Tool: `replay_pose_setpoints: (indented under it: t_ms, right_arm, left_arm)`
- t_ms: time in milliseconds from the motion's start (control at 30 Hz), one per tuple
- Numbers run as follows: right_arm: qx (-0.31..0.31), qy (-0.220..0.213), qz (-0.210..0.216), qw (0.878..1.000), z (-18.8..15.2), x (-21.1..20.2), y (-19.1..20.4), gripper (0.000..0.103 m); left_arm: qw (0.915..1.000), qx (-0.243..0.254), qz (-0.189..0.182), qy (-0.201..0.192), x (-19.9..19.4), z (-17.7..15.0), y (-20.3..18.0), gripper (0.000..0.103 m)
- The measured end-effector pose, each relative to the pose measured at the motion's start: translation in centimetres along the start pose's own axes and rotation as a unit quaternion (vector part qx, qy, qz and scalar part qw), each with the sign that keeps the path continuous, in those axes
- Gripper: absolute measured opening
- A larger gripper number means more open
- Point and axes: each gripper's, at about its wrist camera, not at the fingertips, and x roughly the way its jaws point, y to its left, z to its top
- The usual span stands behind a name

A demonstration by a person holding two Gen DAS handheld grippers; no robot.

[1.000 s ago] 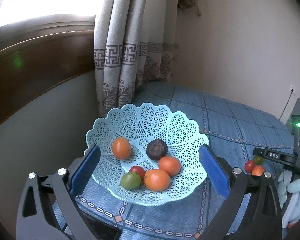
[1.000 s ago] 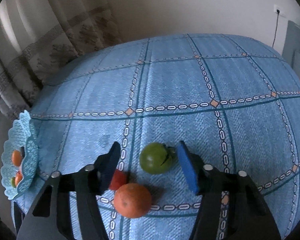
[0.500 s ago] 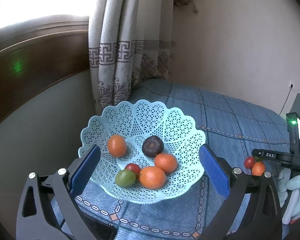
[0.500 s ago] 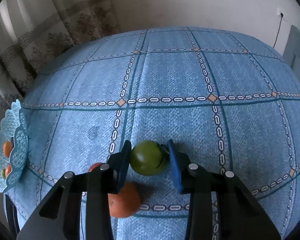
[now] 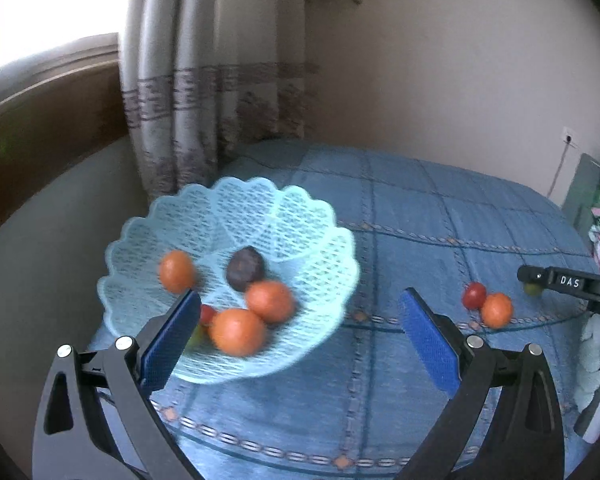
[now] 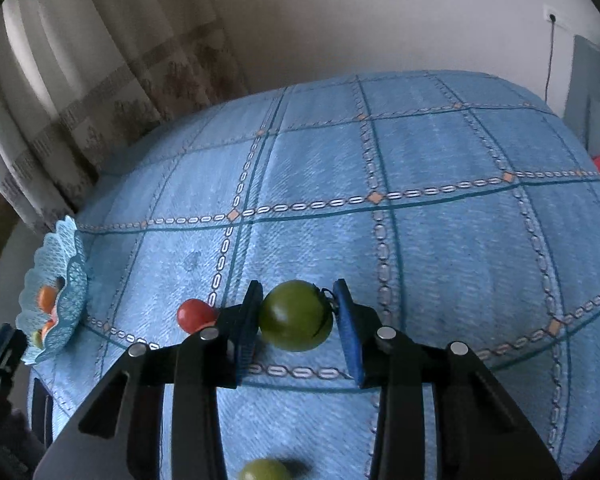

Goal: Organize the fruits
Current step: 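Grasp a green tomato with the right tool while the left tool grasps an orange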

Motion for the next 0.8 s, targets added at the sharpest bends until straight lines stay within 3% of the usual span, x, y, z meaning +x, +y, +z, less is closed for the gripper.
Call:
replay_pose_setpoints:
  t_ms: [400,800]
  right_arm:
    - [0.033,-0.04,-0.01,0.999,-0.5,-2.1,-5.2,0.037]
    - [0.057,-0.059,0.008,0.997,-0.5,-2.9,-7.3,0.037]
  left_arm:
    - [0.9965,0.066,-0.04,0.032,1.6,-0.7,-8.4,0.1]
    - [0.9885,0.021,-0.092,0.118,6.3,-1.1,-12.3,0.1]
